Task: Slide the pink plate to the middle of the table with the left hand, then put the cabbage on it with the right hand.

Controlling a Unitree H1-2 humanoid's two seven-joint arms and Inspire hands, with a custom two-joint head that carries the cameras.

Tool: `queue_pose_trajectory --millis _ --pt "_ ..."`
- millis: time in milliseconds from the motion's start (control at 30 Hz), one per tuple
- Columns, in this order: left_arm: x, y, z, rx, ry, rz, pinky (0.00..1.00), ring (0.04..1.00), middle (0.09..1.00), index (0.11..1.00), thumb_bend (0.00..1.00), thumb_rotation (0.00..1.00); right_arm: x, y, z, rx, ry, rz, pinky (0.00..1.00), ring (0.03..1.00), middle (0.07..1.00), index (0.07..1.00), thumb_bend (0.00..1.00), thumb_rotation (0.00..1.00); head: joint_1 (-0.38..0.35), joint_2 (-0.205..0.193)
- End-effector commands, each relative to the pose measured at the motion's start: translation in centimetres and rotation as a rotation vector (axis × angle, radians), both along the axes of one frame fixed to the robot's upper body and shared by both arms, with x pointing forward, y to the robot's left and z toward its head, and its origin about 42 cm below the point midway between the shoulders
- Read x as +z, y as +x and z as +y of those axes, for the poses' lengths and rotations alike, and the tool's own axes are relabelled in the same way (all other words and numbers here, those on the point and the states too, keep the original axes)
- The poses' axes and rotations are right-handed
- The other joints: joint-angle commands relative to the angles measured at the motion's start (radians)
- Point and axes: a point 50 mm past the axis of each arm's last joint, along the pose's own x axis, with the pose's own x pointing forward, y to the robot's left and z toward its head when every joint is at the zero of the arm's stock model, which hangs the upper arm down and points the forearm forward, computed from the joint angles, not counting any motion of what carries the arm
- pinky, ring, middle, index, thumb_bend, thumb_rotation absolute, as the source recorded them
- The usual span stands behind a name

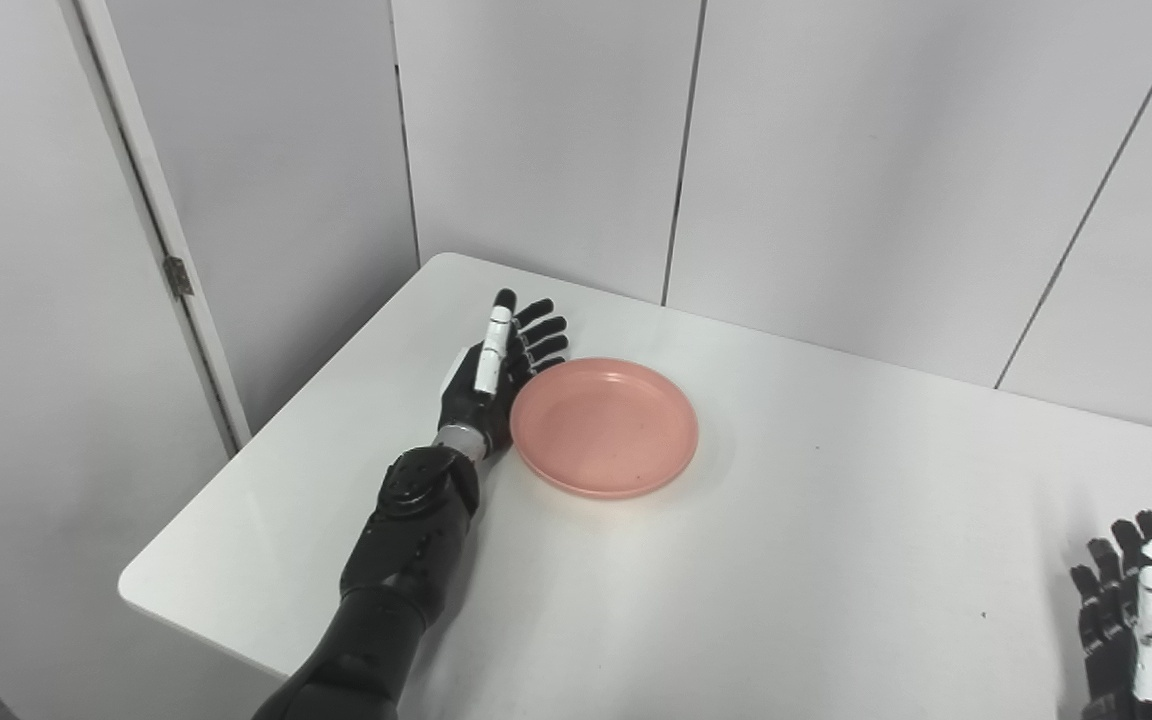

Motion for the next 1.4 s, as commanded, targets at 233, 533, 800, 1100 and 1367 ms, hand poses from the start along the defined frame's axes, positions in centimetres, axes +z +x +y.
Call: queue_pose_trajectory --millis 233,533,800,1100,1367 --pt "1.7 -1.4 -7.4 -0.106 0.026 0.033 0.85 0.846 0.810 0.801 0.74 0.92 1.2 1.4 0.6 0.002 0.020 -0.098 1.00 1.000 1.000 1.000 0.46 0.78 -0.224 0.089" --pt "1.8 -3.1 -13.1 -0.180 0.016 -0.008 0.86 0.831 0.808 0.800 0.74 0.91 4.5 1.5 1.3 -0.056 -0.047 -0.234 1.00 0.944 0.951 0.959 0.62 0.74 -0.575 0.162" --pt "0.2 -3.8 -16.4 -0.252 0.028 -0.064 0.83 0.829 0.820 0.806 0.73 0.95 12.5 0.1 -1.5 -0.136 -0.266 -0.381 1.00 0.958 0.970 0.981 0.70 0.78 -0.741 0.169" --pt "-0.9 -4.1 -17.7 -0.230 0.091 -0.136 0.86 0.858 0.853 0.838 0.73 1.00 22.2 -2.6 -9.1 -0.182 -0.625 -0.445 1.00 0.927 0.913 0.920 0.70 0.72 -0.777 0.148" --pt "-1.4 -4.1 -17.8 -0.205 0.079 -0.151 0.85 0.850 0.843 0.833 0.69 0.99 26.8 -2.2 -14.8 -0.023 -1.091 -0.311 0.73 0.814 0.822 0.833 0.72 0.62 -0.828 0.130"
